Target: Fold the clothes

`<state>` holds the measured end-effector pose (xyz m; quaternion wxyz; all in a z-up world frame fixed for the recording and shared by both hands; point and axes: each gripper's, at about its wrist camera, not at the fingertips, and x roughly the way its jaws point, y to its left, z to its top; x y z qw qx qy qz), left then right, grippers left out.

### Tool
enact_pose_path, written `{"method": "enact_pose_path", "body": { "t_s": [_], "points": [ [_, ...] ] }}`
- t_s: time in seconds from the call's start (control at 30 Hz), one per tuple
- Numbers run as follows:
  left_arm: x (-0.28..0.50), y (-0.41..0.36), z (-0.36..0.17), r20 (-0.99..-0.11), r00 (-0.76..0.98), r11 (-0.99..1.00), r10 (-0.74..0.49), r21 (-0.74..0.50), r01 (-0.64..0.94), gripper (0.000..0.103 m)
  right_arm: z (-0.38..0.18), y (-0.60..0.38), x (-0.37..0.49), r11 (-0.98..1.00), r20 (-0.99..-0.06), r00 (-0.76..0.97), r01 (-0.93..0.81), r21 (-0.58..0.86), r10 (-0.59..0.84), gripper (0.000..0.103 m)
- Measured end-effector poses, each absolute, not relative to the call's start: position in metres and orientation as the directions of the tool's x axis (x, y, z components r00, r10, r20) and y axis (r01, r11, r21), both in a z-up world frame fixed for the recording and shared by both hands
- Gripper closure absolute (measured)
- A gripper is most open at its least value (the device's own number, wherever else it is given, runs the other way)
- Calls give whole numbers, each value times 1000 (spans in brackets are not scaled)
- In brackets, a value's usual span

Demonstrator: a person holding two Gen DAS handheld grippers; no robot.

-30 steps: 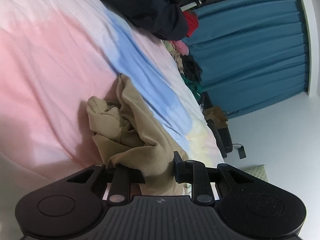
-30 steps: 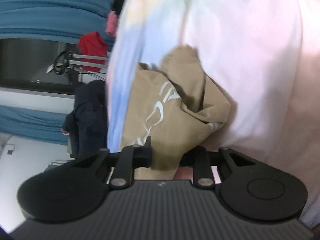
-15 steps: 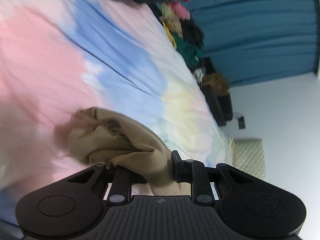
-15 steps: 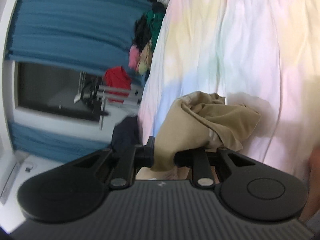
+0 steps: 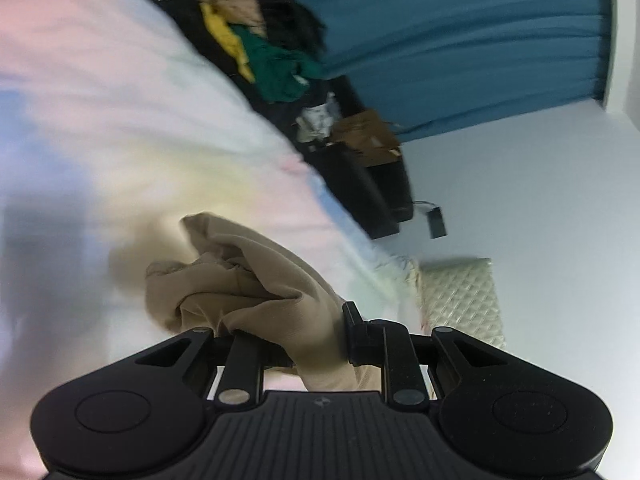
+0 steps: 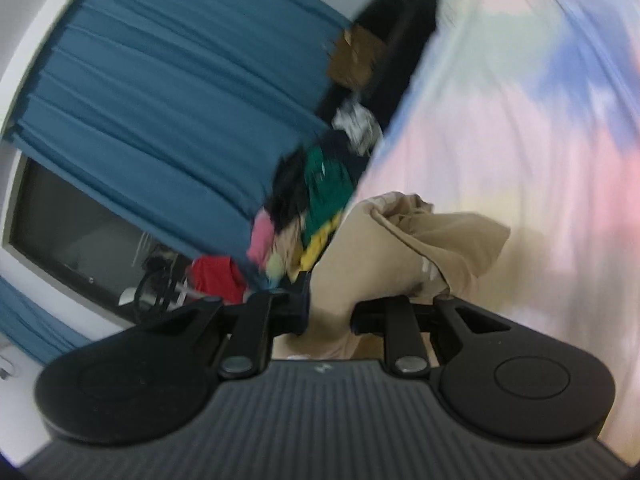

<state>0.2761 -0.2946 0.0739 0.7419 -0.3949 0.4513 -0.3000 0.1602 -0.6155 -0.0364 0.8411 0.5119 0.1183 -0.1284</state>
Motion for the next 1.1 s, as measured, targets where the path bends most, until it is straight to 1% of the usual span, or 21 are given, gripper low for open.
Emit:
{"method": "enact_pose_path", "body": {
  "t_s": [0.07, 0.13, 0.27, 0.3, 0.4, 0.47, 0.57, 0.63, 0.7, 0.73, 0.77, 0.83, 0.9, 0.93, 1.0, 1.07, 1.1],
  "points": [
    [293, -311, 61, -440, 424, 524, -792, -845, 102, 80, -46, -626, 172, 469, -333, 937, 343, 814, -106, 81],
    [304, -319, 34, -464, 413, 545, -784, -832, 100, 80, -63, -633, 181, 485, -351, 930, 357, 799, -107, 81],
    [312, -320, -35, -524, 372, 602, -766, -787, 131, 80, -125, -634, 183, 468, -441, 894, 423, 776, -76, 81],
    [309, -316, -54, -539, 362, 618, -761, -772, 148, 80, -144, -632, 179, 453, -459, 887, 434, 779, -61, 81],
    [290, -302, -98, -552, 338, 630, -763, -753, 191, 80, -187, -623, 150, 383, -446, 895, 420, 823, -24, 81],
    [275, -293, -123, -565, 323, 638, -759, -744, 198, 80, -210, -614, 127, 373, -457, 889, 430, 822, -17, 81],
    [256, -285, -146, -569, 335, 651, -751, -723, 230, 76, -247, -598, 95, 318, -487, 873, 465, 826, -14, 82],
    [251, -288, -147, -563, 356, 657, -746, -708, 258, 73, -259, -593, 86, 303, -467, 884, 454, 838, -32, 82],
    [246, -292, -140, -589, 364, 689, -722, -665, 289, 72, -254, -592, 86, 300, -484, 874, 473, 828, -42, 80],
    [243, -294, -132, -606, 367, 707, -706, -638, 306, 68, -248, -591, 84, 277, -506, 862, 496, 823, -40, 79],
    [239, -297, -125, -622, 370, 724, -690, -610, 323, 61, -243, -590, 82, 255, -527, 849, 519, 816, -37, 78],
    [229, -298, -106, -644, 374, 745, -667, -558, 366, 52, -229, -589, 77, 237, -596, 802, 584, 776, -26, 78],
    [214, -285, -83, -652, 388, 756, -652, -520, 397, 48, -210, -586, 68, 278, -649, 760, 629, 726, -26, 78],
    [201, -278, -69, -653, 399, 762, -643, -500, 411, 47, -198, -582, 65, 319, -656, 754, 629, 708, -30, 78],
    [189, -279, -45, -642, 427, 765, -637, -459, 450, 44, -173, -572, 61, 379, -641, 766, 607, 699, -44, 78],
    [175, -279, -17, -621, 466, 767, -631, -408, 495, 33, -149, -565, 54, 429, -612, 788, 573, 698, -58, 78],
    [166, -276, -2, -609, 488, 770, -626, -381, 512, 29, -135, -561, 50, 458, -598, 798, 558, 692, -70, 78]
  ]
}}
